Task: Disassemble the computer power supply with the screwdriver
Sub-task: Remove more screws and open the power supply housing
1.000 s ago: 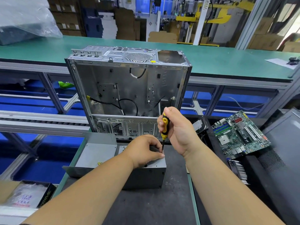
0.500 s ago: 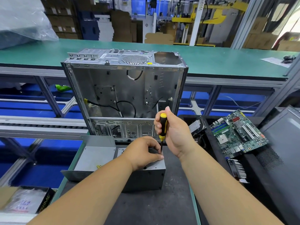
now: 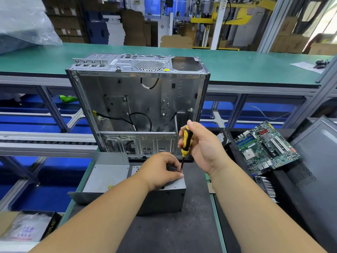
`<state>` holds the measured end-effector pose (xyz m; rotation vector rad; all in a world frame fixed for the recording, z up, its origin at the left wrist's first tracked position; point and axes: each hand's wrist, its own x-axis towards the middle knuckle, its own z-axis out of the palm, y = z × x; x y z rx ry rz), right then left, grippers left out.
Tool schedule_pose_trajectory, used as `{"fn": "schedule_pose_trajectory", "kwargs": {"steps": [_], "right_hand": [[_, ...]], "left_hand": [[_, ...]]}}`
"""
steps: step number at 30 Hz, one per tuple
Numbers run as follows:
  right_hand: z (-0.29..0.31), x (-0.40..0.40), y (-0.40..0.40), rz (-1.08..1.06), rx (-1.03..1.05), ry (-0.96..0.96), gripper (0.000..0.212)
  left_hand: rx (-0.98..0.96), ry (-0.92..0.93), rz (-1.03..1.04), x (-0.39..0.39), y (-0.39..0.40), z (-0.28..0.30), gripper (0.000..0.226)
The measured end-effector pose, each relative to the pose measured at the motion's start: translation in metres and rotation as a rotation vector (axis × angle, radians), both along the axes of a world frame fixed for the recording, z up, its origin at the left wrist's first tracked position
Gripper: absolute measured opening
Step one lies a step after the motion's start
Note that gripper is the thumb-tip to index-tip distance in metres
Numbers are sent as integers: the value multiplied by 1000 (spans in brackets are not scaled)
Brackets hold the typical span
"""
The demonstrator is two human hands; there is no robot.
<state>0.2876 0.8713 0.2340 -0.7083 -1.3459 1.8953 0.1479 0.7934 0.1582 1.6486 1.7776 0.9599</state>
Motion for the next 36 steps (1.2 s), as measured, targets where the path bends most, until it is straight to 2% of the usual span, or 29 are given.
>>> {"fn": "schedule_pose_trajectory", "kwargs": {"steps": [5,12,17,19,22,24,31,36], "right_hand": [[7,-1,-7,17,44,-77,38],[8,-10,-14,48,-22,-13,54],[4,-15,-17,70,0,-2,65],[1,-16,-18,73,23,-2,57],[-5,-14,-17,57,114,-7,31],[-6,-12,-14,37,101,15,29],[-2,-6,-9,3,-50,46,55],[-6,-5,-13,-15,-70,141,62]], "left_hand": [[-26,0,-5,1,-1,1,16],[-28,1,-13,0,-2,4,22],[-62,-75,-24,3,-4,6,15],[-65,-114,-25,3,-4,6,15],[-53,-127,-24,3,-5,6,16],[-43,-129,-18,3,-5,5,17],[-24,-38,-42,3,-5,4,18],[-1,13,-37,4,-5,2,16]]}}
